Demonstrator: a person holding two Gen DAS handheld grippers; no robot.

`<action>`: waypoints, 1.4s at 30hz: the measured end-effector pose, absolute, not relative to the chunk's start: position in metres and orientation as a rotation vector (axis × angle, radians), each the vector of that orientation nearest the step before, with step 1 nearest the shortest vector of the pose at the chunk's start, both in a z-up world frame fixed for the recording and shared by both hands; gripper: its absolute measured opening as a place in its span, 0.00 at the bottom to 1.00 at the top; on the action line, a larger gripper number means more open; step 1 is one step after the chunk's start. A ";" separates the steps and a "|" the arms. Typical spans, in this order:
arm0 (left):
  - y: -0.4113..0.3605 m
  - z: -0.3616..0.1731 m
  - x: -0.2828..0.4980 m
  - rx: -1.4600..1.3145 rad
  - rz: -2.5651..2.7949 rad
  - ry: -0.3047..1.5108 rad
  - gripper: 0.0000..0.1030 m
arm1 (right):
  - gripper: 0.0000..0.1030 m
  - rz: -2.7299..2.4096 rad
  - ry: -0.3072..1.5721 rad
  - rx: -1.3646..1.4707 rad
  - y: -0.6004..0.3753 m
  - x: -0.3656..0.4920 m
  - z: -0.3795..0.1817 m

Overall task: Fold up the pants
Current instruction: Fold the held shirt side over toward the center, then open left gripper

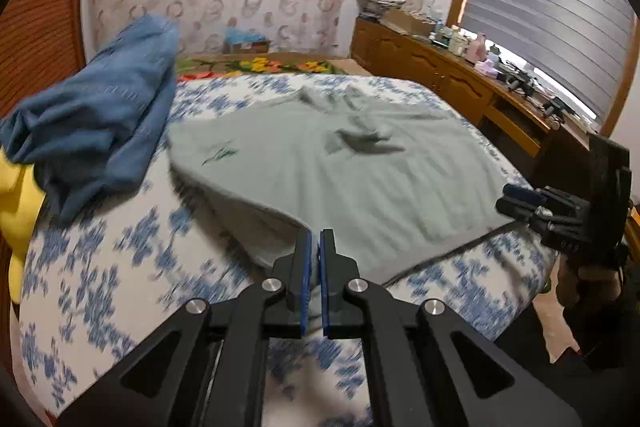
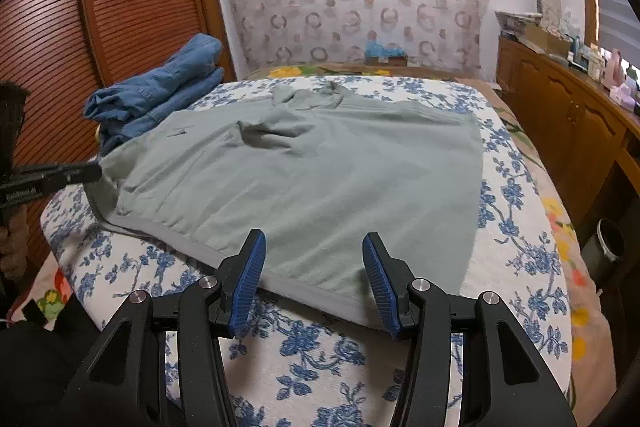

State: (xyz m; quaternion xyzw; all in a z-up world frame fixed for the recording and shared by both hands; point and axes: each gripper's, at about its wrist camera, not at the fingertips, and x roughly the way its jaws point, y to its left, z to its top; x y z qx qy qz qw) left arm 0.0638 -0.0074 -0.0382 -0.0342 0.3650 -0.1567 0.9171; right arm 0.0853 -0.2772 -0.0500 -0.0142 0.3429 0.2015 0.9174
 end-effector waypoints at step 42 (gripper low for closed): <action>-0.190 0.019 0.120 0.096 -0.585 0.739 0.15 | 0.50 0.321 0.662 0.065 -0.355 0.069 -0.037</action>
